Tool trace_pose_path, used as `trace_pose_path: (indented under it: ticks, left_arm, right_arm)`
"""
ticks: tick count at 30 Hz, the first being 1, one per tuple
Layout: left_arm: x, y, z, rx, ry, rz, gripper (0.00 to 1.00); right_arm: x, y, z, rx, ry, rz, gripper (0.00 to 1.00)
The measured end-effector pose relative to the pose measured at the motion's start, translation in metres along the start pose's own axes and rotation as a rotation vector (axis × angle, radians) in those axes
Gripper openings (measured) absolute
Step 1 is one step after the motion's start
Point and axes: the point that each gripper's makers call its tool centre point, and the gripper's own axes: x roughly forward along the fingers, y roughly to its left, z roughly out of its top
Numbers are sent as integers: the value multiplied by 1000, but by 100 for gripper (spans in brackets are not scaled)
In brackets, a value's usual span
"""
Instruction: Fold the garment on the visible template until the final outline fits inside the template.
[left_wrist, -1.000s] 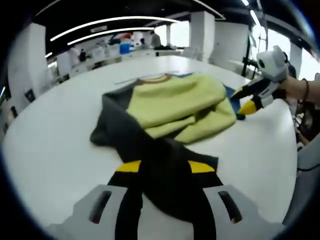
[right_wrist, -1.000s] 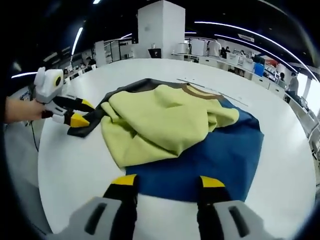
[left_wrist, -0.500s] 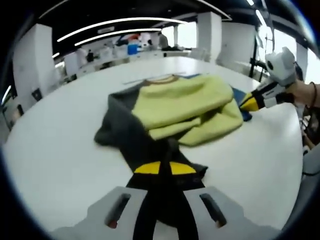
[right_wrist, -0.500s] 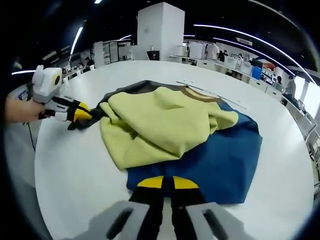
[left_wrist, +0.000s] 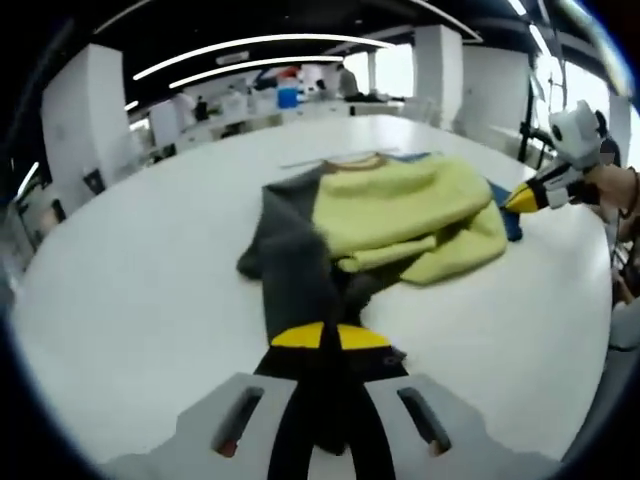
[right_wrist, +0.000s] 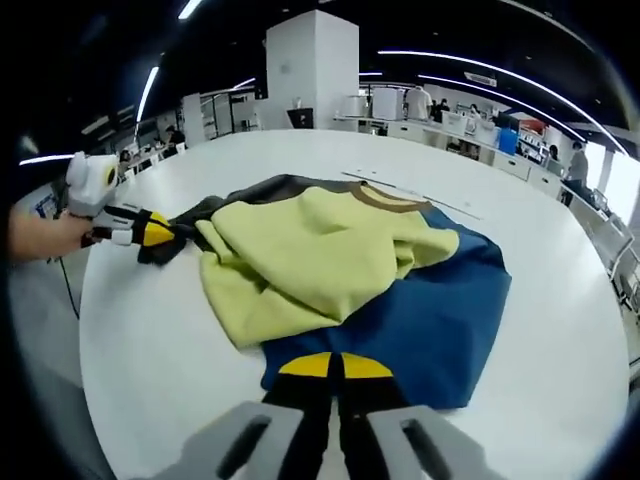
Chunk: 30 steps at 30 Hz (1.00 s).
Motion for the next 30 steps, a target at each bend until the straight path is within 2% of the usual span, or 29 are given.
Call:
trace_pose_path:
  ticks: [3,5,11,14,21,30]
  left_arm:
    - [-6,18,6,-6,-19,27,0]
    - [-11,25,13,-1,-37,41,0]
    - [-20,42,26,-3,-53,77,0]
    - [-24,56,22,-9,-56,95,0]
    - [-26,71,21,-21,-33,112,0]
    - [-30,80,20,-55,-41,135,0]
  right_arm:
    - [-5,-8,3,-20,-7,-20,0]
    - [-13,-13,8,-48,-8,-36,0]
    - [-29,-35,14,-58,-20,-83,0]
    - [-34,-47,14,-39,-27,-97,0]
    - [-59,-87,21,29,-59,-200,0]
    - [-82,-131,13,112,-71,-306,0]
